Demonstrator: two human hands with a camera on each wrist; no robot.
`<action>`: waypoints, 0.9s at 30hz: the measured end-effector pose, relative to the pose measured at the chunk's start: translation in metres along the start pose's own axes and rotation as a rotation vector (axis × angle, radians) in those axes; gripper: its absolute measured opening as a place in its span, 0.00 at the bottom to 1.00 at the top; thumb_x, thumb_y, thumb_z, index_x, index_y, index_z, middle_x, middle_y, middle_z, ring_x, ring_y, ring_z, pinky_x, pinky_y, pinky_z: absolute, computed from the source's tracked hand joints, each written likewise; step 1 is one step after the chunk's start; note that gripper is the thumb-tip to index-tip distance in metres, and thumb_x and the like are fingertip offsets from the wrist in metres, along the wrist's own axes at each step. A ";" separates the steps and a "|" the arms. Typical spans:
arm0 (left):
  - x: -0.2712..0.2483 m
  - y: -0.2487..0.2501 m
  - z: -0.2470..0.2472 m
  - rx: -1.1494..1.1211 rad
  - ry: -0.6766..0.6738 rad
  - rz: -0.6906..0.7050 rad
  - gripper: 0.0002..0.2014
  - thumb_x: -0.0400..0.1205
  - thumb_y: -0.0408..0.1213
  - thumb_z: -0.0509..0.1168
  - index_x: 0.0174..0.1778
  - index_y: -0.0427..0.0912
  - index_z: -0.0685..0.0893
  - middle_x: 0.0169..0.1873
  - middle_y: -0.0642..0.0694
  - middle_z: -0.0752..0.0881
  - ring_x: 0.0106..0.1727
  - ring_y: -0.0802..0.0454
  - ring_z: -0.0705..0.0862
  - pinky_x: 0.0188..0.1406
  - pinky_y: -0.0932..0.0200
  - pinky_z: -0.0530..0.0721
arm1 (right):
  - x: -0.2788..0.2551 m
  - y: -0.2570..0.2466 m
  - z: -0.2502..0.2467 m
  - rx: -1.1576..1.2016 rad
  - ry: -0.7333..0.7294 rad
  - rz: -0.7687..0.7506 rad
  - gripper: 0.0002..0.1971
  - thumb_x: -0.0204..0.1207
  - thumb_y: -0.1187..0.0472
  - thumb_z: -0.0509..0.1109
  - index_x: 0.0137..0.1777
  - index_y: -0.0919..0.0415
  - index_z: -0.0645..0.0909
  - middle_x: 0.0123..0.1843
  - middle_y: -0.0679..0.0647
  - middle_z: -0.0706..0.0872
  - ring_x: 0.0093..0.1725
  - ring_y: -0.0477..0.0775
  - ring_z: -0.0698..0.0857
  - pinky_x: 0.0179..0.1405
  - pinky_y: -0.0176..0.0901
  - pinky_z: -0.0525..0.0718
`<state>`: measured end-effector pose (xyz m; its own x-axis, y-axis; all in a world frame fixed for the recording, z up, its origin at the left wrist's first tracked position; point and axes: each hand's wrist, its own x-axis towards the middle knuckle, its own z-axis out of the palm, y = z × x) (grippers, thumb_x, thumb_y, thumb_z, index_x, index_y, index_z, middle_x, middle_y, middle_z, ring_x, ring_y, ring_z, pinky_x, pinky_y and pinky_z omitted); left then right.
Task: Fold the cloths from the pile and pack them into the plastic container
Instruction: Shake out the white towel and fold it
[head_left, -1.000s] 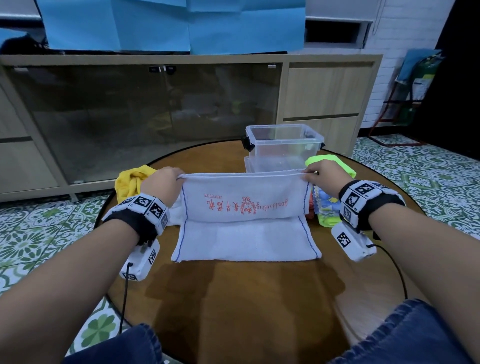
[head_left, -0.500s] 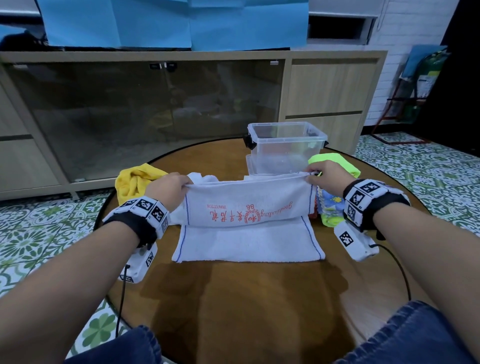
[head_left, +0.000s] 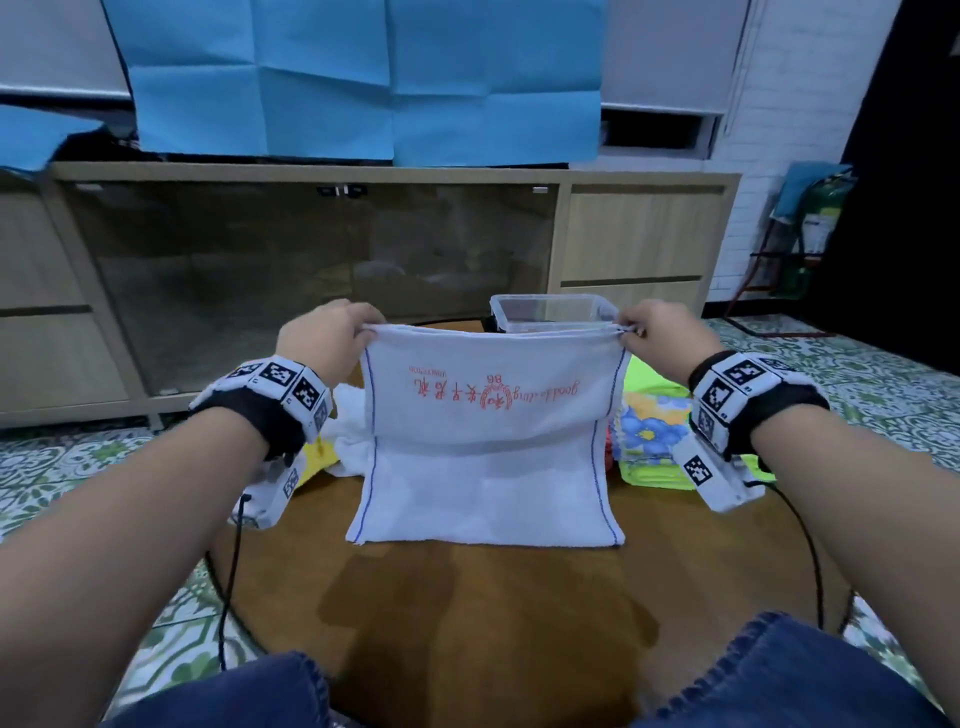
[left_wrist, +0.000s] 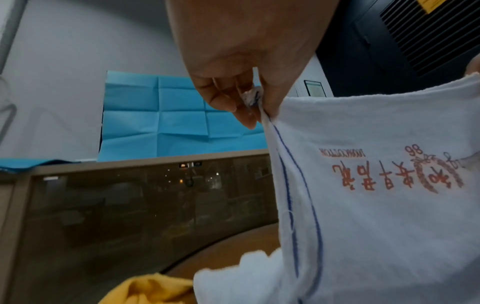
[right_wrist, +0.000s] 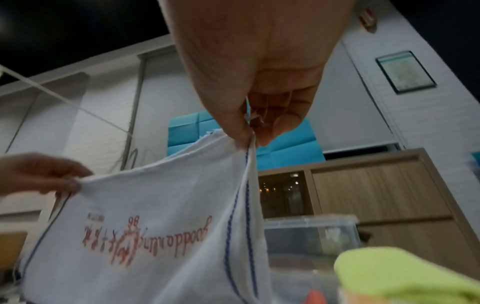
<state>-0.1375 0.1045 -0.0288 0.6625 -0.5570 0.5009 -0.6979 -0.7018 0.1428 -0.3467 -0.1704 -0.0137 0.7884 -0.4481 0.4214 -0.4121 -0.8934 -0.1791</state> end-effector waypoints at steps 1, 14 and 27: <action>0.002 0.004 -0.012 0.001 0.031 0.006 0.13 0.85 0.40 0.56 0.62 0.49 0.81 0.58 0.45 0.82 0.59 0.44 0.81 0.48 0.52 0.76 | 0.000 -0.003 -0.011 -0.028 0.020 -0.012 0.10 0.79 0.65 0.62 0.53 0.67 0.83 0.52 0.65 0.84 0.53 0.66 0.82 0.44 0.47 0.75; 0.007 0.045 -0.122 -0.056 0.381 -0.036 0.14 0.84 0.37 0.57 0.62 0.43 0.83 0.59 0.37 0.82 0.61 0.35 0.79 0.56 0.44 0.77 | -0.011 -0.026 -0.127 -0.101 0.389 0.059 0.12 0.82 0.62 0.57 0.57 0.65 0.80 0.57 0.68 0.81 0.55 0.70 0.81 0.49 0.55 0.78; 0.004 0.054 -0.139 -0.103 0.442 0.017 0.15 0.86 0.39 0.53 0.64 0.43 0.78 0.62 0.36 0.79 0.62 0.35 0.77 0.57 0.44 0.74 | -0.026 -0.021 -0.141 -0.061 0.387 0.022 0.15 0.81 0.62 0.56 0.65 0.56 0.78 0.61 0.63 0.82 0.59 0.68 0.80 0.53 0.56 0.78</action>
<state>-0.2102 0.1265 0.0996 0.4869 -0.3094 0.8168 -0.7459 -0.6338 0.2046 -0.4226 -0.1356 0.1041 0.5530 -0.4117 0.7244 -0.4629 -0.8747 -0.1437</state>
